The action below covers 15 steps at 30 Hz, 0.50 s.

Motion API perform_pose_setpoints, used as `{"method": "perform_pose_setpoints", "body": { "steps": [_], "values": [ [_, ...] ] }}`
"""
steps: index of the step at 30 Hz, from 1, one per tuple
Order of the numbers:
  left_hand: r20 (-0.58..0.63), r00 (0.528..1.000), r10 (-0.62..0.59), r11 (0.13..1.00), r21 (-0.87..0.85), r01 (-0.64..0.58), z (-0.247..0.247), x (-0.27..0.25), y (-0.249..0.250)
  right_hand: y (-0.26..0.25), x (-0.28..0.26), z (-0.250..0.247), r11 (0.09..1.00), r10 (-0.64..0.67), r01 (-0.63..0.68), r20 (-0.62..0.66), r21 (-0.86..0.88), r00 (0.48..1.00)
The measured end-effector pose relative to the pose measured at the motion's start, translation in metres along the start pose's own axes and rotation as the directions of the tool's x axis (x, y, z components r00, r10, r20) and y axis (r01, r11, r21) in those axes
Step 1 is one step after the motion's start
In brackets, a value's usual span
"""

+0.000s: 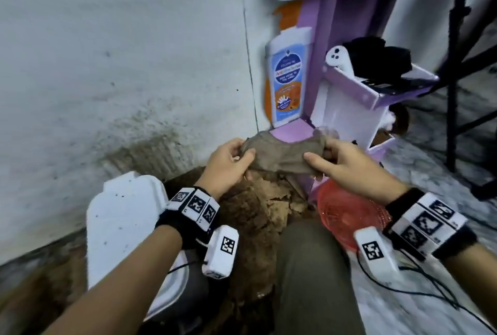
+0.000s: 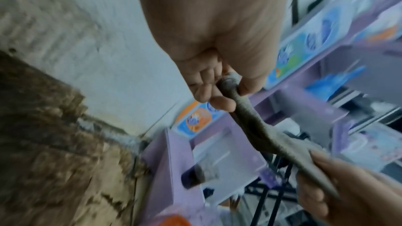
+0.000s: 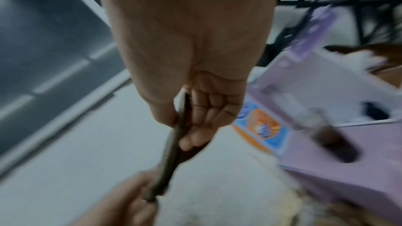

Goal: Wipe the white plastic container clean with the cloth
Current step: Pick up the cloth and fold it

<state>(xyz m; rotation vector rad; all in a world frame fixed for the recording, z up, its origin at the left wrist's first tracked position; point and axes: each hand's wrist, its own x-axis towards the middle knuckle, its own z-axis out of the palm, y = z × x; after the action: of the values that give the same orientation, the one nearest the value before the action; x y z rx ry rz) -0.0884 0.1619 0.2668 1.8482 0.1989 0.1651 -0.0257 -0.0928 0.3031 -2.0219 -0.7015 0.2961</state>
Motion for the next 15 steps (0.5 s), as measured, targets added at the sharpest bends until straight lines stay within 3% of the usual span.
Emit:
{"method": "perform_pose_setpoints", "body": {
  "steps": [7,11,15],
  "values": [
    [-0.233,0.972,0.031,0.994,-0.095,-0.055,-0.108,-0.090,0.027,-0.102,0.019,0.063,0.976,-0.156,0.169,0.099,-0.138,0.983],
    [-0.357,0.933,0.037,0.994,-0.080,-0.070,-0.150,-0.144,0.020,-0.126,0.021,0.114,0.980,-0.162,0.182,0.202,-0.085,0.966],
    [-0.437,0.899,0.017,0.998,-0.050,-0.043,-0.179,-0.181,-0.013,-0.138,0.013,0.166,0.974,-0.168,0.194,0.203,-0.116,0.965]
  ]
}}
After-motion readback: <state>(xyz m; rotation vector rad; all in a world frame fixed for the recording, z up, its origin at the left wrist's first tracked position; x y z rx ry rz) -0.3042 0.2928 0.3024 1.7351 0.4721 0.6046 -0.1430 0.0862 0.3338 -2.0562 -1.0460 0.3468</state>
